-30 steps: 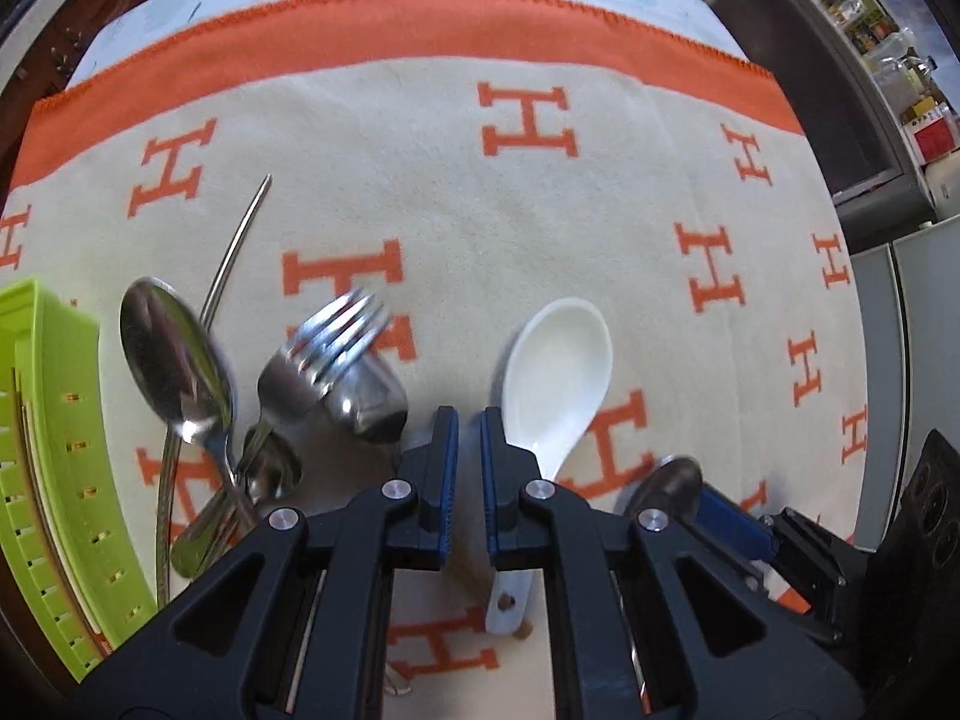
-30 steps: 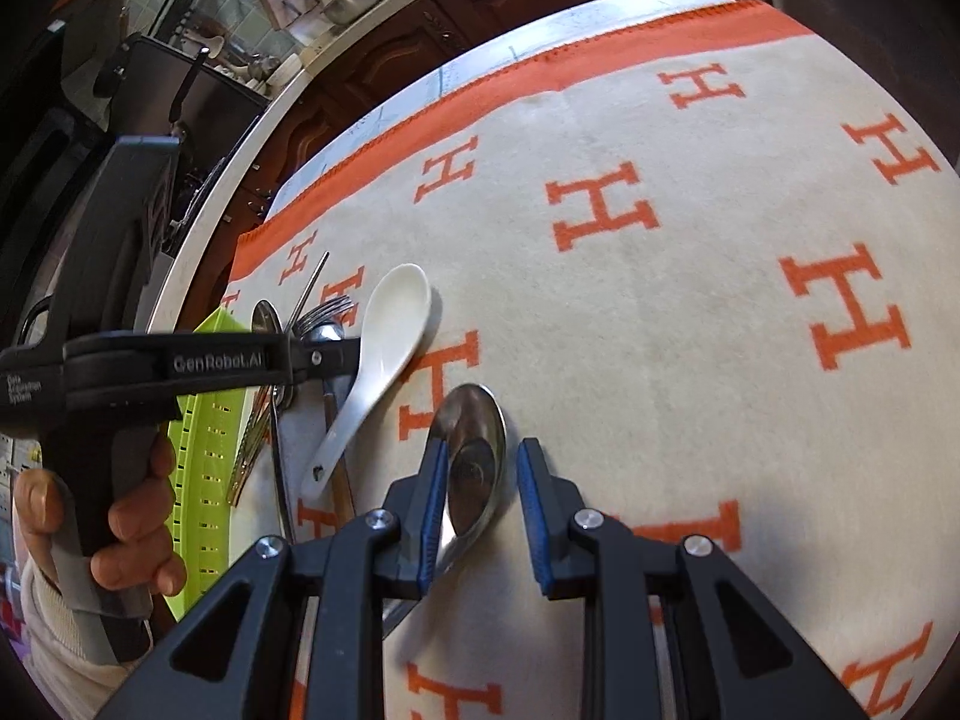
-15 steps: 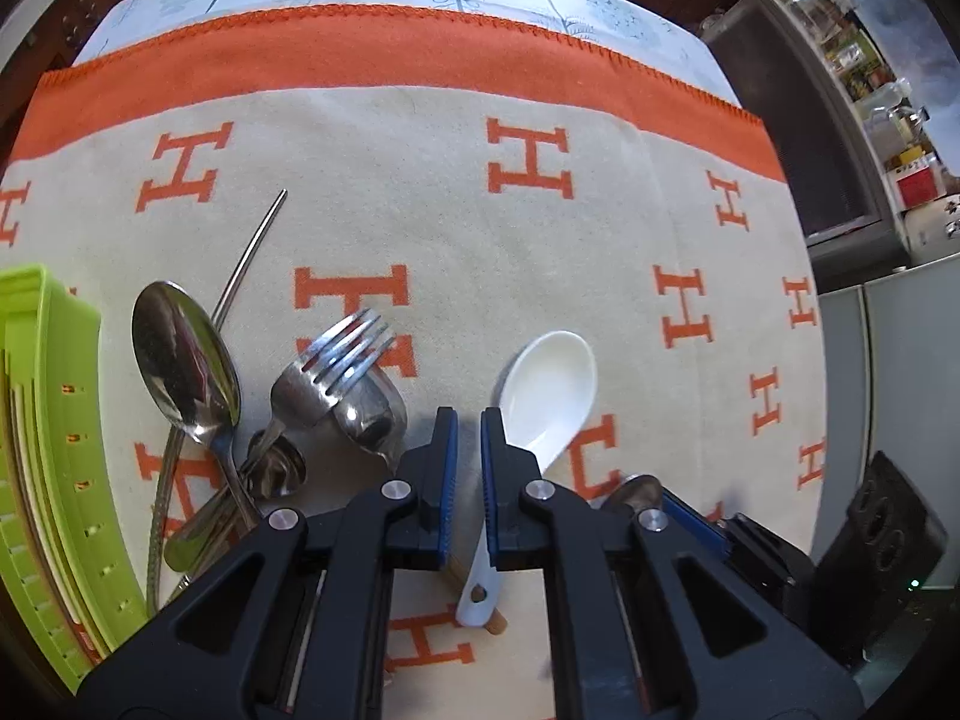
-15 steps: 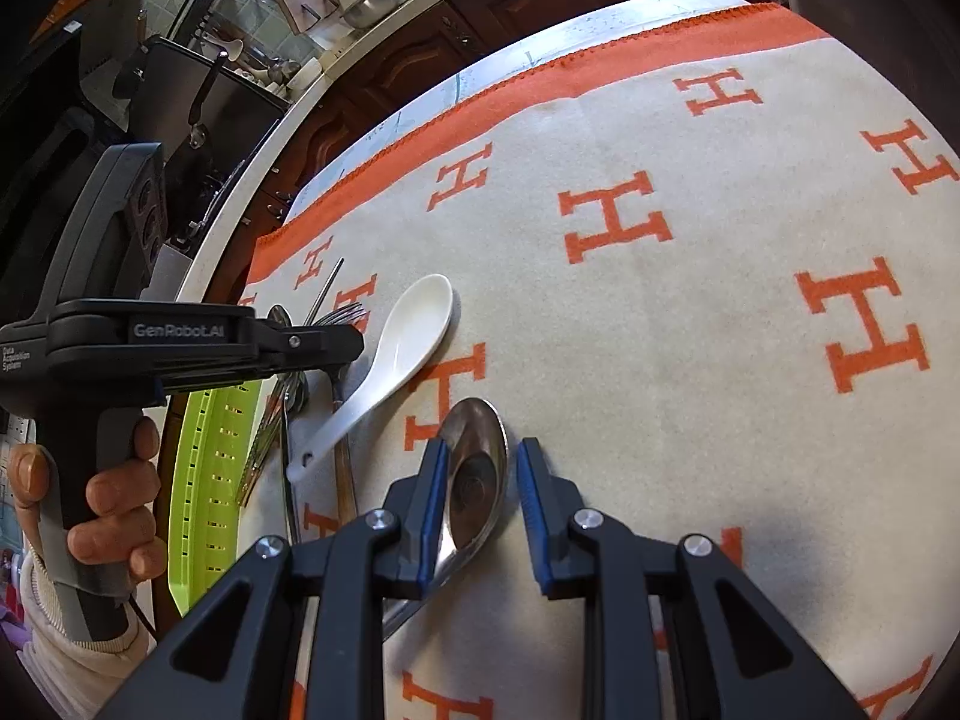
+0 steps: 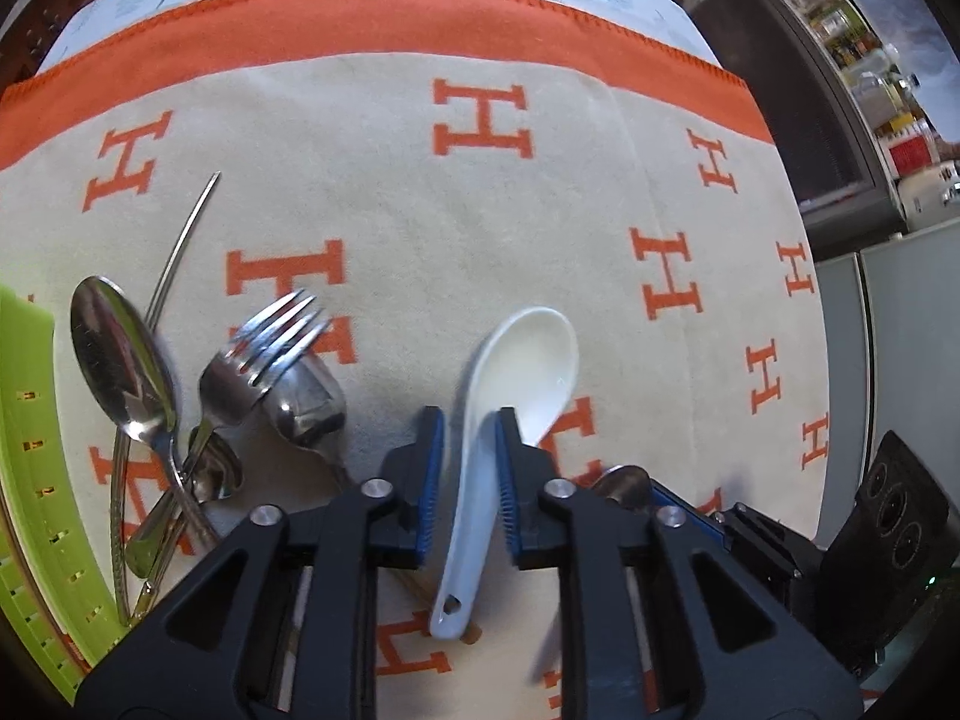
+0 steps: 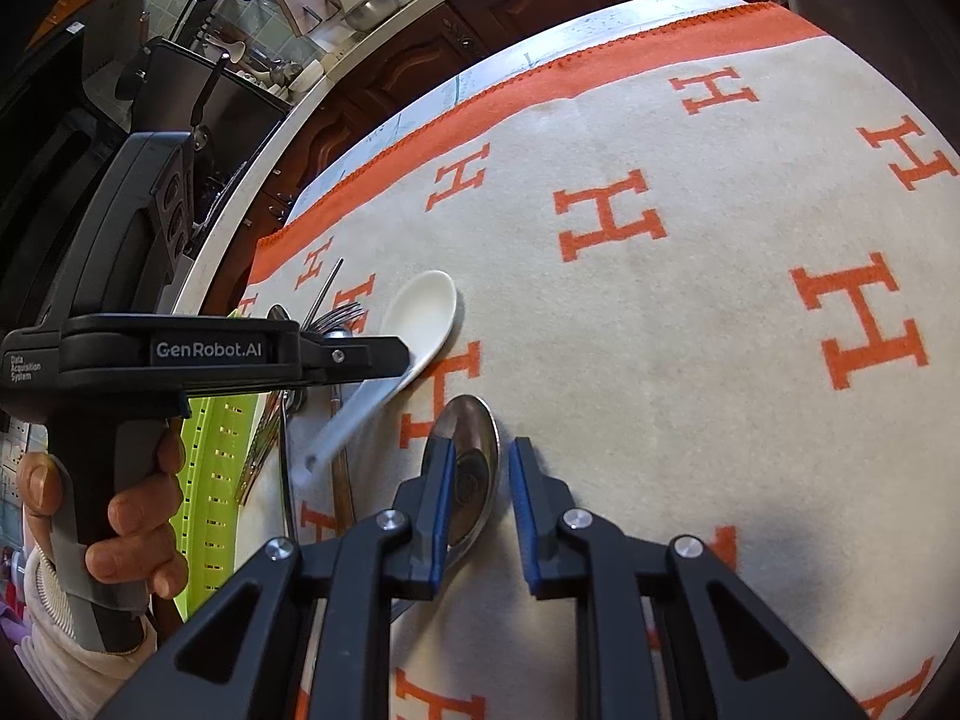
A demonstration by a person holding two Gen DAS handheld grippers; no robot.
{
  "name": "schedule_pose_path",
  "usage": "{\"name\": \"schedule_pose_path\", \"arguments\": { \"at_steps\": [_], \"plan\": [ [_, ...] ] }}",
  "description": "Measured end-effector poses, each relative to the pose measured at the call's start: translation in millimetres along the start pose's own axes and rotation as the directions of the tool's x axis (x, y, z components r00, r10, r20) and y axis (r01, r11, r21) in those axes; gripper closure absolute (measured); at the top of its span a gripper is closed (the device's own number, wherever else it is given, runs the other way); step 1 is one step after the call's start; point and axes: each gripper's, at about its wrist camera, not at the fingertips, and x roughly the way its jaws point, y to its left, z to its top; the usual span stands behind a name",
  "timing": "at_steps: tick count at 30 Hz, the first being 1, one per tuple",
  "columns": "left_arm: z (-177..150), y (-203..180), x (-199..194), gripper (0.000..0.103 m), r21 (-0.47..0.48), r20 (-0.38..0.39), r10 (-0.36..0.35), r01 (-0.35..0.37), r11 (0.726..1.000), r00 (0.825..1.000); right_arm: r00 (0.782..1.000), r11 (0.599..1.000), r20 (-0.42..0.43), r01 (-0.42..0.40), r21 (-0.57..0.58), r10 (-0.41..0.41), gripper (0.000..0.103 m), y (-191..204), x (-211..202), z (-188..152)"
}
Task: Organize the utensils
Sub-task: 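Grasp the white ceramic spoon with the left tool while the right tool grasps the metal spoon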
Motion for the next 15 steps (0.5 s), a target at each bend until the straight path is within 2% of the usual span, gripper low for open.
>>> {"name": "schedule_pose_path", "arguments": {
  "at_steps": [2,4,7,9,12,13,14,15],
  "plan": [
    [-0.8,-2.8,0.1,0.074,0.009,0.003,-0.007,0.007,1.0,1.0,1.0,1.0,0.001,0.001,-0.002,-0.001,0.085,0.4,0.2,0.1],
    [-1.6,-8.8,0.5,0.069,0.022,0.01,-0.002,0.002,1.0,1.0,1.0,1.0,0.002,0.001,-0.002,-0.001,0.085,0.1,0.2,-0.2],
    [-6.1,-23.8,2.6,0.069,0.075,0.037,0.063,-0.065,0.995,0.997,1.0,1.0,0.004,0.002,0.004,-0.002,0.089,-1.6,0.2,-0.1],
    [-9.5,-31.6,3.3,0.073,0.105,0.055,0.095,-0.101,0.989,0.994,1.0,1.0,0.005,0.0,0.01,0.0,0.092,-2.9,0.1,-0.5],
    [-14.1,-34.7,1.7,0.076,0.105,0.071,0.095,-0.102,0.989,0.993,1.0,1.0,0.007,0.006,0.014,-0.006,0.097,-4.3,0.2,-0.8],
    [-15.3,-35.3,-0.5,0.084,0.103,0.081,0.088,-0.096,0.99,0.993,1.0,1.0,0.008,0.008,0.015,-0.008,0.098,-4.6,0.2,-1.0],
    [-16.5,-35.8,-3.3,0.102,0.1,0.091,0.088,-0.097,0.99,0.992,1.0,1.0,0.007,0.009,0.013,-0.009,0.1,-4.6,0.4,-1.1],
    [-17.1,-35.4,-5.3,0.101,0.094,0.088,0.062,-0.07,0.993,0.994,1.0,1.0,0.009,0.009,0.014,-0.01,0.1,-4.7,0.3,-1.4]
  ]
}}
